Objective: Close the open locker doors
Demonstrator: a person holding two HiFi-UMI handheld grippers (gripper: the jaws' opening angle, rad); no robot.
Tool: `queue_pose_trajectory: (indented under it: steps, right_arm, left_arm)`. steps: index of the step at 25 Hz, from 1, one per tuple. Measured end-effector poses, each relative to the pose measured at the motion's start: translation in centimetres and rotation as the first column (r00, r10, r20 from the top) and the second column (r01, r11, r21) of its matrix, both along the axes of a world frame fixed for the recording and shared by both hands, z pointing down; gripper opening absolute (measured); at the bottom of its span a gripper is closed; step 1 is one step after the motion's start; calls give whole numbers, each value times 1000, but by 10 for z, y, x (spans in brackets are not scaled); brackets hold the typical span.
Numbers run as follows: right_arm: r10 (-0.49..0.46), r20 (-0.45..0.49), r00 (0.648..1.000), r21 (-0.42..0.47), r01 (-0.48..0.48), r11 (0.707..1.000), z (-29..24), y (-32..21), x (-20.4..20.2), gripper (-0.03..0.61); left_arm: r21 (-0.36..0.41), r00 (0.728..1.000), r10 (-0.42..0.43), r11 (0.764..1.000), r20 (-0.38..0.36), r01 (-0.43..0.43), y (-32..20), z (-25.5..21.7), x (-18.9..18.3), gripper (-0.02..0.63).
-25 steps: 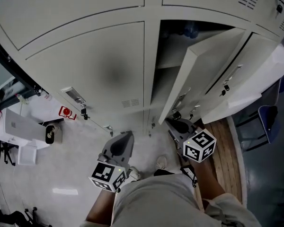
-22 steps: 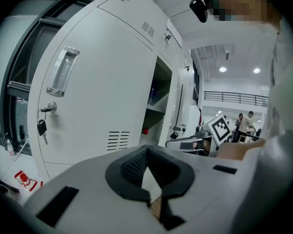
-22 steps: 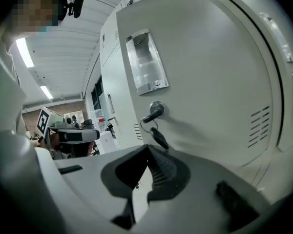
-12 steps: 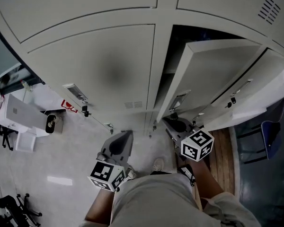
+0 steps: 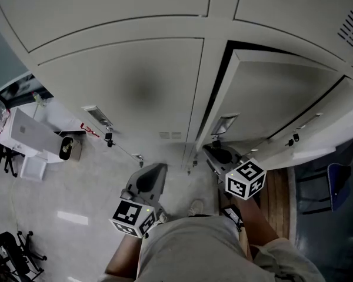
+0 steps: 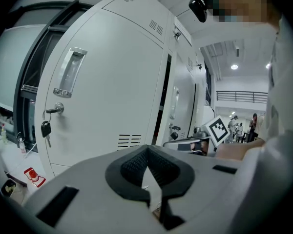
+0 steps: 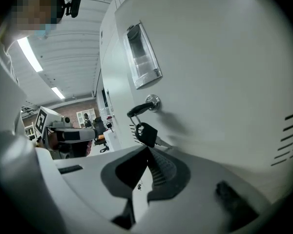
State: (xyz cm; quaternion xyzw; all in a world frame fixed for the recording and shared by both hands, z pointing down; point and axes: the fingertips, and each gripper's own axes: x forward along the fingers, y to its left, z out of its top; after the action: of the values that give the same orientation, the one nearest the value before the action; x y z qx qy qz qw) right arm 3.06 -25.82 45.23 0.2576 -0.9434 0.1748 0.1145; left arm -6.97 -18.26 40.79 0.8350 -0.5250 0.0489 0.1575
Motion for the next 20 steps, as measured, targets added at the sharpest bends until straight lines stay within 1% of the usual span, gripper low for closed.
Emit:
queue_pose_trajectory:
  steps: [11, 20]
  right_arm:
    - [-43, 7, 999, 2, 43, 999, -2, -20, -11, 28]
    - [-35, 13, 999, 5, 35, 999, -3, -32, -9, 28]
  left_arm:
    - [3, 999, -46, 999, 6, 46, -19, -2, -10, 15]
    - [1, 999, -54, 999, 6, 54, -25, -1, -11, 15]
